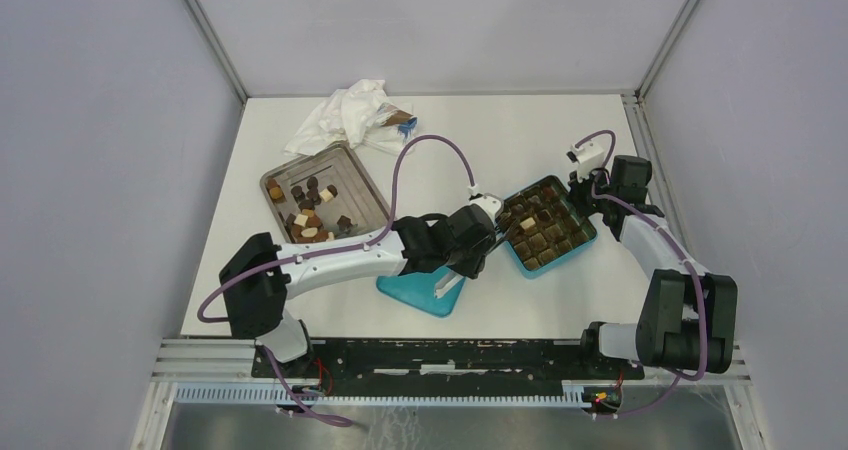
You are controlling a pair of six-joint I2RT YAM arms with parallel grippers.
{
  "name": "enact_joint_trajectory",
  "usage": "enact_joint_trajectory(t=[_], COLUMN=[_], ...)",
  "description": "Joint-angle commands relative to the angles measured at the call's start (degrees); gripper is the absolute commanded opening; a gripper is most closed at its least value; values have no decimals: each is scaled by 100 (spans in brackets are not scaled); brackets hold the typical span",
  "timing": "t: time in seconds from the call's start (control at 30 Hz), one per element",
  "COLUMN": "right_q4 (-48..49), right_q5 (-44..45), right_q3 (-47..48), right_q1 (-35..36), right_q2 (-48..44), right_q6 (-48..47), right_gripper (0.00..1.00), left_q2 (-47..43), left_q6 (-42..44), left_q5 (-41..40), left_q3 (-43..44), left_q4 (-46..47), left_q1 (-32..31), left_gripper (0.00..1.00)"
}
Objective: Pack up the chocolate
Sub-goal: Place the fake chocolate in the packing box.
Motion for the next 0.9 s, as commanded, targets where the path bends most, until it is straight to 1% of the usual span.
enact_joint_trajectory(t=[0.0,0.2,0.37,0.5,0.7,0.8,0.87], right_q4=[211,187,148,132,141,240,295], right_q5=[-167,-175,-186,-251,-433,-665,-865], right_q3=[238,254,290,326,379,344,325], right_q1=[22,17,17,17,10,13,8], right_q2=[9,66,184,361,702,727,635], right_q6=[14,5,-4,54,206,204,34], right_gripper=[3,4,5,5,6,5,4], left_q2=[-7,-38,-304,-588,-973,-1218,-1410], left_q6=[-102,-98,-119,-128,-164,-209,-252], left_q5=[-142,-168,-338,-569,-1012,-1217,-1352], left_q3=[300,308,212,43,-254,-464,-588], left_q4=[127,133,248,293,91,9,-32], left_q1=[-58,-62,-67,-60,-31,-31,-16], left_gripper=[43,44,40,40,40,40,40])
